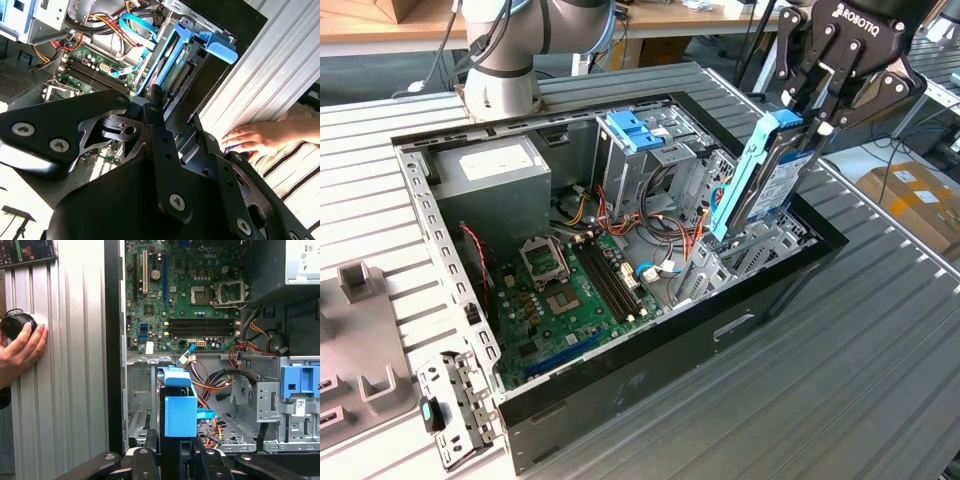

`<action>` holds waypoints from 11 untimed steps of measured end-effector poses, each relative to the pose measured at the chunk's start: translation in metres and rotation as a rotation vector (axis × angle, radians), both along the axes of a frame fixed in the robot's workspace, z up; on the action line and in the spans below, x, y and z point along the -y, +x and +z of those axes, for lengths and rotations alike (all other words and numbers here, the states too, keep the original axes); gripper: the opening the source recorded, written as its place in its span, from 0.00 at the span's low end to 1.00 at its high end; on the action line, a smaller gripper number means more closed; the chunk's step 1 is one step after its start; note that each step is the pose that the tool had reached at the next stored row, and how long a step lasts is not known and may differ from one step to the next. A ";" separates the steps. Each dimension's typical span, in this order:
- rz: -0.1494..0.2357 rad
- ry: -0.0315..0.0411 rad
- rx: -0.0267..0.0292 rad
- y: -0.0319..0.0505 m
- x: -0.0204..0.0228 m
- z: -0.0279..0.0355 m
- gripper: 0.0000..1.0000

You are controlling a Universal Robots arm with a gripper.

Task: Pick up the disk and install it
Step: 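Insert the disk into the insertion slot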

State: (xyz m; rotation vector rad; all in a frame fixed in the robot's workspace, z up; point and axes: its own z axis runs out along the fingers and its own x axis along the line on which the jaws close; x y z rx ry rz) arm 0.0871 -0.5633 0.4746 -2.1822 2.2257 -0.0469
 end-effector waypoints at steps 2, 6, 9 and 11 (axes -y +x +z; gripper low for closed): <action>0.000 -0.0001 0.0000 0.0000 0.0001 -0.0016 0.35; 0.000 0.0000 0.0000 0.0000 0.0006 -0.0055 0.35; 0.000 -0.0002 0.0000 0.0000 0.0006 -0.0081 0.35; 0.000 -0.0002 0.0000 0.0000 0.0006 -0.0082 0.35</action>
